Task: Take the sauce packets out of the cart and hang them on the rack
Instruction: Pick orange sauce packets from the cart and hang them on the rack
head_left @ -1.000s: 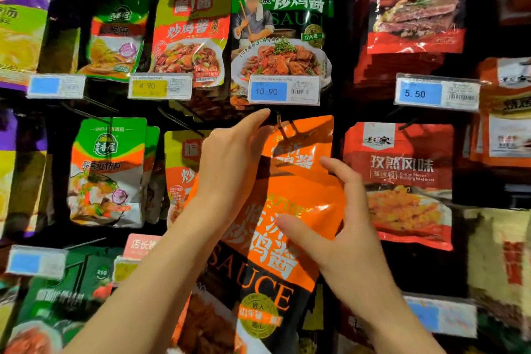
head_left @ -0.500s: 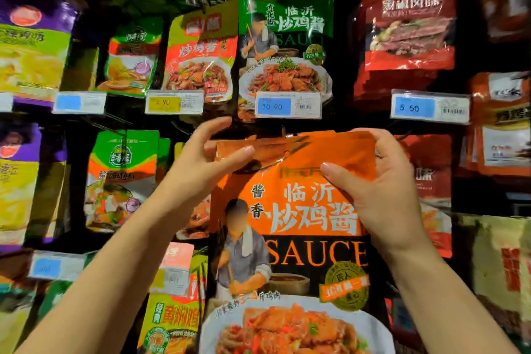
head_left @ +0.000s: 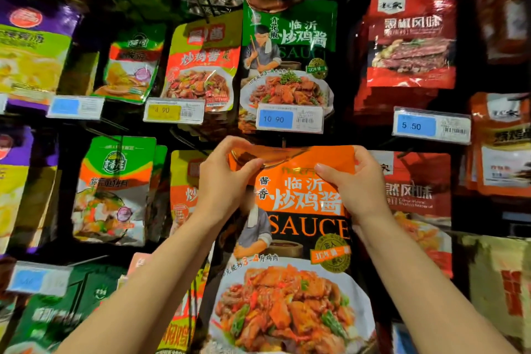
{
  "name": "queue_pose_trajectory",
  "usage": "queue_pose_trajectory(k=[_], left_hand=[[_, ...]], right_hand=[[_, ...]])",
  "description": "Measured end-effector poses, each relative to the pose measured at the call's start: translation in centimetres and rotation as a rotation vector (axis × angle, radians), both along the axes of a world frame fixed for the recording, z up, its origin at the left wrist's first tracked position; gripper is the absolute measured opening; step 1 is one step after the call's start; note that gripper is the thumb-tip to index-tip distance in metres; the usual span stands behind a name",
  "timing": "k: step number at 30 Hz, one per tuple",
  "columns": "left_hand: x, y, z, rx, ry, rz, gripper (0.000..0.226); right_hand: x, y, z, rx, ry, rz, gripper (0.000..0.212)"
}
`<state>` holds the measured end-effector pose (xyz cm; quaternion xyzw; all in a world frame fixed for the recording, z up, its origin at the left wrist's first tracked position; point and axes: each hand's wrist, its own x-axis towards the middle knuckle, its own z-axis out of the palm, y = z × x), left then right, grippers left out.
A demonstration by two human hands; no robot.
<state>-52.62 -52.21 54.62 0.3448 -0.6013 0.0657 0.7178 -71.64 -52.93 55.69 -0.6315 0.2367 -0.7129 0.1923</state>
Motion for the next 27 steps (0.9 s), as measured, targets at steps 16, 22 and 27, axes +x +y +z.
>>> queue_pose_trajectory(k=[16,22,27], left_hand=[[-0.1,-1.9,2.5,-0.172,0.052,0.040,0.007],[0.2,-2.3,2.4,-0.104,0.032,0.075,0.007],[0.5,-2.0,1.9,-0.128,0.040,0.055,0.007]], right_hand=[[0.9,-2.9,2.3,0.003,-0.093,-0.017,0.014],[1.0,-3.3,2.4,0.069,-0.098,-0.025,0.020],[1.0,-2.5,1.7,0.086,-0.065,-0.010,0.013]])
